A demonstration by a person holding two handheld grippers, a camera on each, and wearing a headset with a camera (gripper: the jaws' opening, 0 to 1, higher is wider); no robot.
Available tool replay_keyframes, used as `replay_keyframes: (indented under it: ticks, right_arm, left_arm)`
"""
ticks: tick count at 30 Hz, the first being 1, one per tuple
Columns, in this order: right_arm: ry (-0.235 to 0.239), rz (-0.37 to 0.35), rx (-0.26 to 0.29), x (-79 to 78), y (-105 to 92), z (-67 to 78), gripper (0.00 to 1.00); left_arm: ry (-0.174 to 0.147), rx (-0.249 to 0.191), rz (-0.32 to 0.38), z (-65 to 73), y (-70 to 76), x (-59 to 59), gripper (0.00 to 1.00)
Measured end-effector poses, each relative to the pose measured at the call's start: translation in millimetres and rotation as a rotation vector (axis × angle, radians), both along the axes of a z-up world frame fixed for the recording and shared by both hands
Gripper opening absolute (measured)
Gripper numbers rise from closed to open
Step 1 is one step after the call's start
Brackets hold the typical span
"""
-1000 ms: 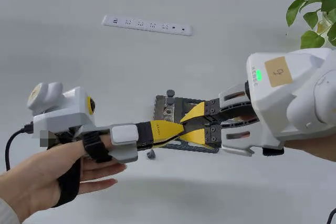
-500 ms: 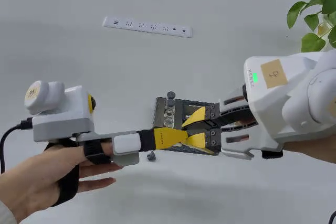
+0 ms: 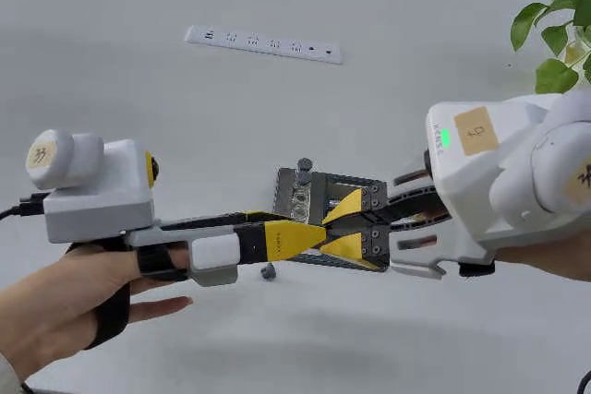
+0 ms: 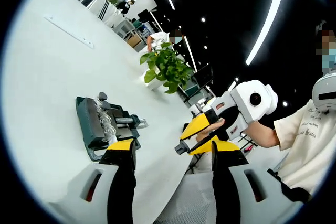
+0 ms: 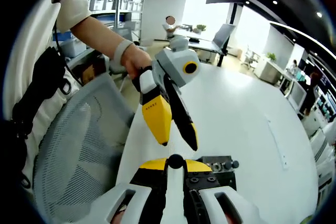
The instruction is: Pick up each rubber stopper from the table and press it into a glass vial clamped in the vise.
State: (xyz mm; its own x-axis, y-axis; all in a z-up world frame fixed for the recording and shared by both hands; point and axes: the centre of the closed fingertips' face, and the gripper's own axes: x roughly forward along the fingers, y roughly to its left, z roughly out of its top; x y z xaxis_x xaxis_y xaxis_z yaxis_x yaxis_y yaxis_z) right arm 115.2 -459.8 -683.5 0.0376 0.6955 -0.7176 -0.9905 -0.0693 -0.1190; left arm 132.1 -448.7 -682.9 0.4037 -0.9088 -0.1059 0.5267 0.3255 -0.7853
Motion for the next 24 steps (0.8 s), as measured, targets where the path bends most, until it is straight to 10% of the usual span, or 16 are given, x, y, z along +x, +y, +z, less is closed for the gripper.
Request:
replay_keyframes:
  ticks: [15, 24]
  right_arm:
    - [-0.015, 0.044, -0.100, 18.6, -3.6, -7.8, 0.06]
    - [0.004, 0.075, -0.196, 37.2, -2.2, -16.3, 0.06]
  left_arm:
    - [-0.104, 0.188, 0.015, -19.2, 19.9, 5.6, 0.70]
    - [-0.243, 0.436, 0.002, -35.9, 31.7, 8.7, 0.84]
